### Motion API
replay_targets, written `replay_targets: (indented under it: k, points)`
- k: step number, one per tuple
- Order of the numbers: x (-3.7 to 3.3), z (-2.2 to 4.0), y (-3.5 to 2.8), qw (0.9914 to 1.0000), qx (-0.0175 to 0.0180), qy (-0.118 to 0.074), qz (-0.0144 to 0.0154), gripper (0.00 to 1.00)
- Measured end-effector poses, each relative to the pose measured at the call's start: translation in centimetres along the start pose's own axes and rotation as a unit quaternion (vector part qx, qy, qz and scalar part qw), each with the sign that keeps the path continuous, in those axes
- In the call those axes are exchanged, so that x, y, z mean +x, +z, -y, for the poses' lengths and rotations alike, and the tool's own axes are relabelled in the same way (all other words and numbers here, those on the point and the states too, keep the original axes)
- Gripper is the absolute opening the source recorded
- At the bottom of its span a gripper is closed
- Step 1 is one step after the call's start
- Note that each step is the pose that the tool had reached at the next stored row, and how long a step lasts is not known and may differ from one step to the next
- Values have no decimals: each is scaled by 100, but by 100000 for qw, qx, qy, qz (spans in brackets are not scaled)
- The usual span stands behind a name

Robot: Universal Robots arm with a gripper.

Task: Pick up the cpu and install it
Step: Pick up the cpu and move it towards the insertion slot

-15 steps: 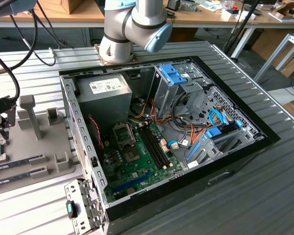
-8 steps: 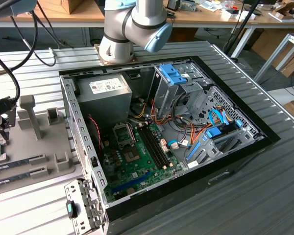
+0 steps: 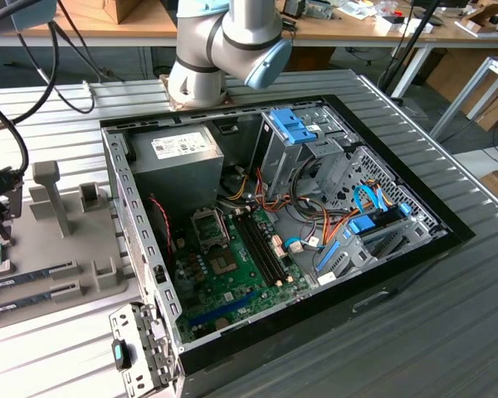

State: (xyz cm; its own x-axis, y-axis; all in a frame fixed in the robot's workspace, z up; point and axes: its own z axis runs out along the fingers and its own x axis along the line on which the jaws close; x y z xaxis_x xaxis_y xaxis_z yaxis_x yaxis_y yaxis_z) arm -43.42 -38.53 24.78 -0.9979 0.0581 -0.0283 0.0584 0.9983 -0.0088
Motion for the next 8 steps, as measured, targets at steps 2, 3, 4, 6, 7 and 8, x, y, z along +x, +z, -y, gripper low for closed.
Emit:
replay_targets:
  k: [2, 3, 4, 6, 7, 8]
  points:
    - [18, 2, 9, 100000, 3, -16, -4, 54]
    - [18, 2, 18, 100000, -3, -25, 3, 54]
    - [19, 2, 23, 100000, 3, -22, -5, 54]
    - [20, 1, 36, 100000, 6, -17, -10, 54]
    - [20, 1, 41, 100000, 4, -17, -7, 54]
    - [21, 1, 47, 100000, 3, -16, -9, 54]
